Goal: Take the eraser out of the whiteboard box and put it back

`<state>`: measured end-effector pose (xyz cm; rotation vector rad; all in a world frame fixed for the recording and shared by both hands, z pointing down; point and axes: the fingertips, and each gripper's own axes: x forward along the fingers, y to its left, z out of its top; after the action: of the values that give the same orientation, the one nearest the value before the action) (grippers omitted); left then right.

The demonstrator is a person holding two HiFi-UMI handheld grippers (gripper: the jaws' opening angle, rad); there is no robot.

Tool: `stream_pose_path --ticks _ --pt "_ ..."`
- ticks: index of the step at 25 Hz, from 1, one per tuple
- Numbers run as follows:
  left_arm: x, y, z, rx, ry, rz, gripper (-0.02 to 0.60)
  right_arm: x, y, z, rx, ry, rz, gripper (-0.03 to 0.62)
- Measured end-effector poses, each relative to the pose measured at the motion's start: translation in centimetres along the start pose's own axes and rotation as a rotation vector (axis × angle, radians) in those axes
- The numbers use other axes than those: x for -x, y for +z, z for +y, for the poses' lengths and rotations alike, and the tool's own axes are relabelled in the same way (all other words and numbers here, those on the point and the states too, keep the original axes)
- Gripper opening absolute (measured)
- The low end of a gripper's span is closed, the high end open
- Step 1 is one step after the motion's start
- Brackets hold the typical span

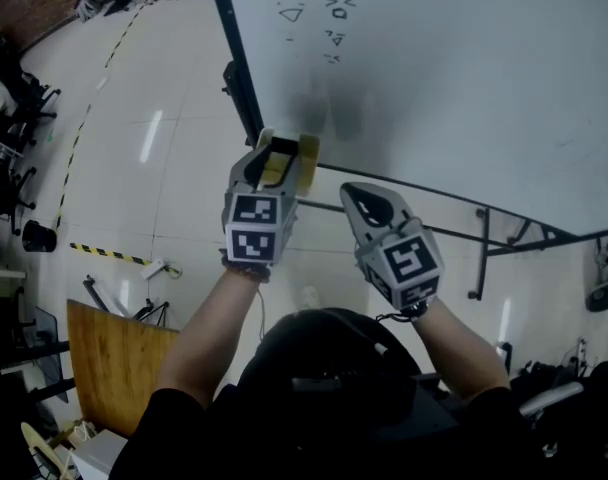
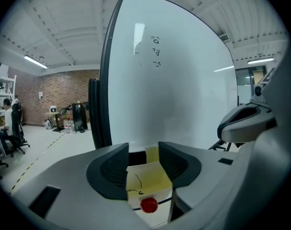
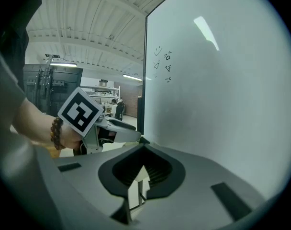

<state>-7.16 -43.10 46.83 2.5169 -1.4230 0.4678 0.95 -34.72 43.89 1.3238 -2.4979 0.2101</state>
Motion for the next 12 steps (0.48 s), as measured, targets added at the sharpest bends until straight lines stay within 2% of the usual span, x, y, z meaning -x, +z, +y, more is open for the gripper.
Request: stream_pose_path --ticks 1,4,6,9,10,12 --pt "-0.5 0.0 0.2 -0.005 0.004 0.011 0.209 -0.2 -0.1 -0.2 -0.002 -0.004 0.002 0.026" --pt "-1.8 -0.3 0.8 -0.018 0.013 0.050 0.209 -0.8 -0.3 -0.7 -0.010 -0.012 0.008 0.026" --pt "-2.6 -0.5 1.1 -0.026 0.016 0.075 0.244 -1.1 -0.4 -1.0 -0.015 -0.016 0.012 0.026" --pt "-3.6 -0.8 1.3 -0.033 0.017 0.107 0.245 -1.6 -0.5 -1.5 -0.021 -0.020 0.012 0.026" --pt "-3.9 -0.9 1.3 -0.033 0.014 0.120 0.274 -1.7 -0.6 -1.6 -0.024 -0.021 0.013 0.026" --pt "-4.4 -1.3 1.3 -0.033 0.006 0.147 0.282 -1.8 -0.6 -1.8 -0.029 -0.024 0.014 0.026"
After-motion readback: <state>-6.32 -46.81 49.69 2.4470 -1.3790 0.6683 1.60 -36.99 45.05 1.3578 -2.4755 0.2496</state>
